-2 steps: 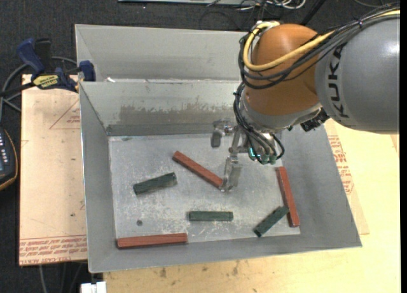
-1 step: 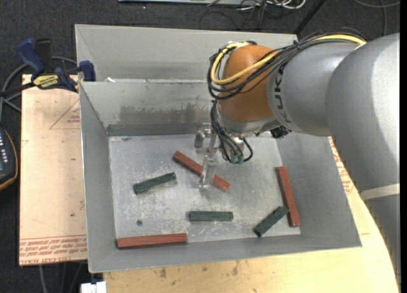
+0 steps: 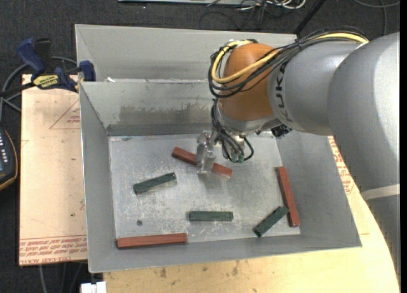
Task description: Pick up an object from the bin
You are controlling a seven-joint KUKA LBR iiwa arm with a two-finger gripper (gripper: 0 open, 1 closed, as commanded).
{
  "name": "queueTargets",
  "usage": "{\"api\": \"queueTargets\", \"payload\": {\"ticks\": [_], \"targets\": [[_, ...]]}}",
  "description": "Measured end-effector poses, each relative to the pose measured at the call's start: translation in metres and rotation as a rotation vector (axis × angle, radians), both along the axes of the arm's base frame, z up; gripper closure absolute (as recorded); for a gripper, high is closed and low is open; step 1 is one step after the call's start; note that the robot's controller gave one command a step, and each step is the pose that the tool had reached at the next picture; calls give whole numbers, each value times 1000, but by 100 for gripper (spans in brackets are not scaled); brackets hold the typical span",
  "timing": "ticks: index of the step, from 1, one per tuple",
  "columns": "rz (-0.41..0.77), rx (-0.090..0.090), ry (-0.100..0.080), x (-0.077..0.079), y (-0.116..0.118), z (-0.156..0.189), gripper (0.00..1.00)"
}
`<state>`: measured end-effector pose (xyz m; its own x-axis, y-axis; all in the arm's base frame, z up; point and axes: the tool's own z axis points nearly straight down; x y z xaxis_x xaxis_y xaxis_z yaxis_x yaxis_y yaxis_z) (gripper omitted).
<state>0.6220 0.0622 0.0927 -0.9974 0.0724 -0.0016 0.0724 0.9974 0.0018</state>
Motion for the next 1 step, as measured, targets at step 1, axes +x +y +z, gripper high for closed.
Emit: {"api": "queueTargets", "payload": {"ticks": [1], "targets": [[-1,0,0,0,0,0,0]]}}
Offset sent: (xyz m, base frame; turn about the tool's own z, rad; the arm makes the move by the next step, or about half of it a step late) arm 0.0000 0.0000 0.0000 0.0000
